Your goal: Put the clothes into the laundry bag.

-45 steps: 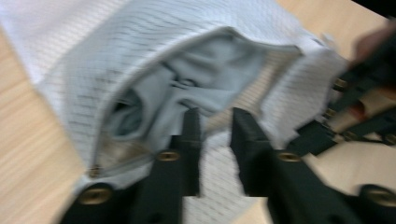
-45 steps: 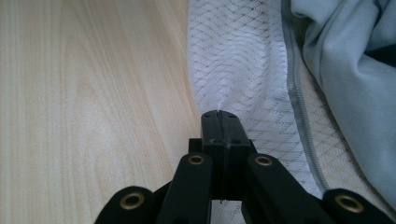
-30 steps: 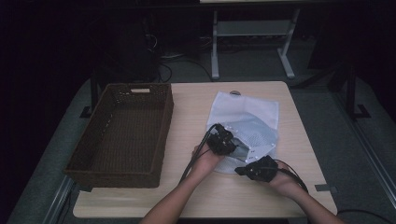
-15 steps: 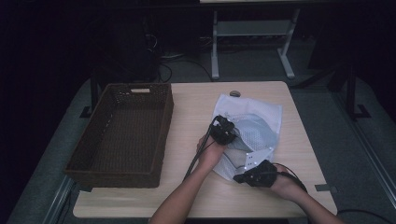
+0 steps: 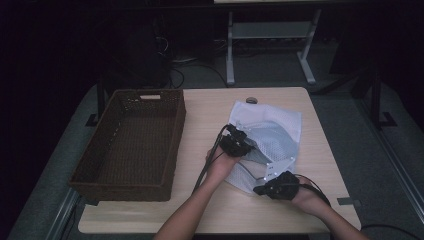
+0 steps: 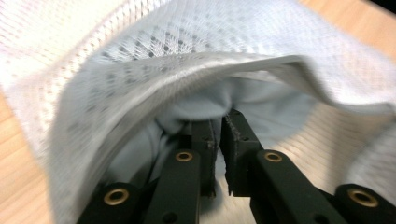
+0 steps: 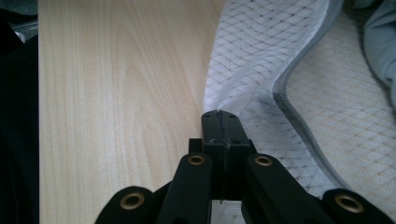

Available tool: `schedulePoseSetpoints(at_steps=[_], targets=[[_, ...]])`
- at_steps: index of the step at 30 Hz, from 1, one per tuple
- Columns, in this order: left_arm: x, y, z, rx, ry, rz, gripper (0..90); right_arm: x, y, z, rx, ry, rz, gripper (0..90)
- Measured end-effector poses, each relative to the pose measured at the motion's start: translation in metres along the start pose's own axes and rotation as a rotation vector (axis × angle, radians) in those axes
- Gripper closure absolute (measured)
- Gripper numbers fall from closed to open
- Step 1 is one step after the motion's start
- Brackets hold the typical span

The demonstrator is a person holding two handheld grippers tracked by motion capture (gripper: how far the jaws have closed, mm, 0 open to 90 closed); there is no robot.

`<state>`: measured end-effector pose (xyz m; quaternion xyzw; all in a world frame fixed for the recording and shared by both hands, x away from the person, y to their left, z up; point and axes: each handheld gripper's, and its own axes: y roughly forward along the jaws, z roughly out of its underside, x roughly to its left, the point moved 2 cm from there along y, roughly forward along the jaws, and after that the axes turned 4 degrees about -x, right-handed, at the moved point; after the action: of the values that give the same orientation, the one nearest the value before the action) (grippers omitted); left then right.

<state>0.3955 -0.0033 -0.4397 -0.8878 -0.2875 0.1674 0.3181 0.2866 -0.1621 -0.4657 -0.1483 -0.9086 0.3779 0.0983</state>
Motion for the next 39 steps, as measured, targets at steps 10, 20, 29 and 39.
schedulePoseSetpoints(at_steps=[10,20,29,39], targets=[[0.019,-0.054,-0.008,-0.066,0.044,-0.108,65.5,-0.003,-0.001,0.0,-0.001,0.008,0.004,90.0],[0.025,-0.046,-0.005,-0.071,0.068,-0.087,88.6,-0.007,0.0,0.002,0.005,0.016,0.023,90.0],[-0.007,-0.078,0.009,-0.074,0.134,0.015,88.5,-0.014,0.002,0.003,0.015,0.054,0.077,90.0],[-0.024,-0.052,0.059,0.123,0.166,0.162,88.6,-0.021,0.001,0.007,0.022,0.084,0.114,90.0]])
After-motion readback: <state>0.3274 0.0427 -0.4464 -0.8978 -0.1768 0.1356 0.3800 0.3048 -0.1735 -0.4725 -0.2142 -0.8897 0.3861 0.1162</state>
